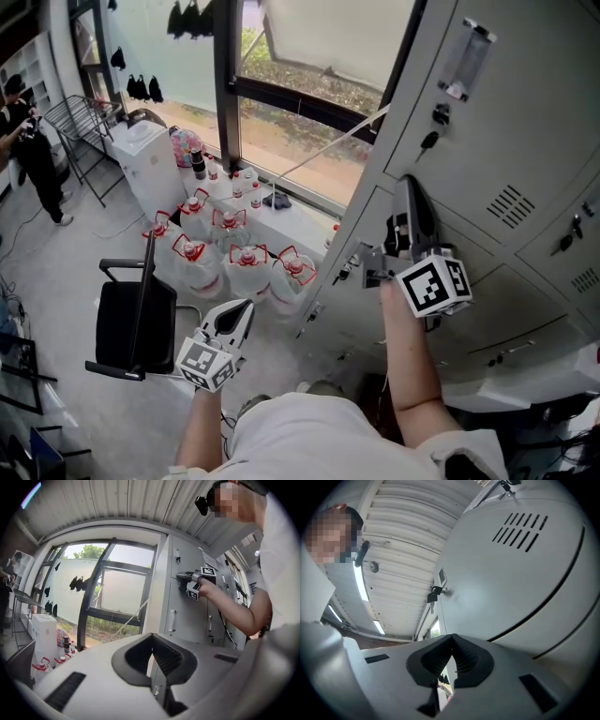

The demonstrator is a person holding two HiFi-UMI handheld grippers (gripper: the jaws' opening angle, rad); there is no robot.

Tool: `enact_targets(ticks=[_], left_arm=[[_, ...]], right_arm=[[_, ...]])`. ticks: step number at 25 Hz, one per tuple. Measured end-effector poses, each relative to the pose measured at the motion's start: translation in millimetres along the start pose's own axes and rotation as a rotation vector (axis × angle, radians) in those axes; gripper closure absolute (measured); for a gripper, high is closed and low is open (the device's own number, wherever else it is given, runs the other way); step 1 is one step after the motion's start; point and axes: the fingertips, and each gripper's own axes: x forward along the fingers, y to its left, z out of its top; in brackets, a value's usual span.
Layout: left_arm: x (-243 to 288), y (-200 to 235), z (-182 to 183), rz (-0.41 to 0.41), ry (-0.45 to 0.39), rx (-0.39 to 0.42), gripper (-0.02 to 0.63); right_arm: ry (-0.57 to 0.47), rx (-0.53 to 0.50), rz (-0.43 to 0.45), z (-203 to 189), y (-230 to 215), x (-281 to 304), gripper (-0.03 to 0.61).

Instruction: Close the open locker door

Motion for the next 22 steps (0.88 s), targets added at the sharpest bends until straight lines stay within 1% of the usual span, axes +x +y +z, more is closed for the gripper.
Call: enact_targets(ticks=[4,8,17,22], left_arm=[[-2,-4,-2,-0.007,0.002,-0.003,0.611],[-3,-11,-4,-0.022,0.007,-0.007,0.611],[-11,-24,-19,-0.04,0.034,-0.023,0.611],[-12,-33,-27,-0.055,0.055,-0.029,0.611]], right_arm=[[0.013,-0.006,0.038,-7,9,-8,0.588],[0.05,-0.026,0.063,-21,18,-22,0.588],[0.204,-0.136,0.118,-83,40,-68,0.588],[0.3,-0.146,0.158,-119,52,-98,0.588]])
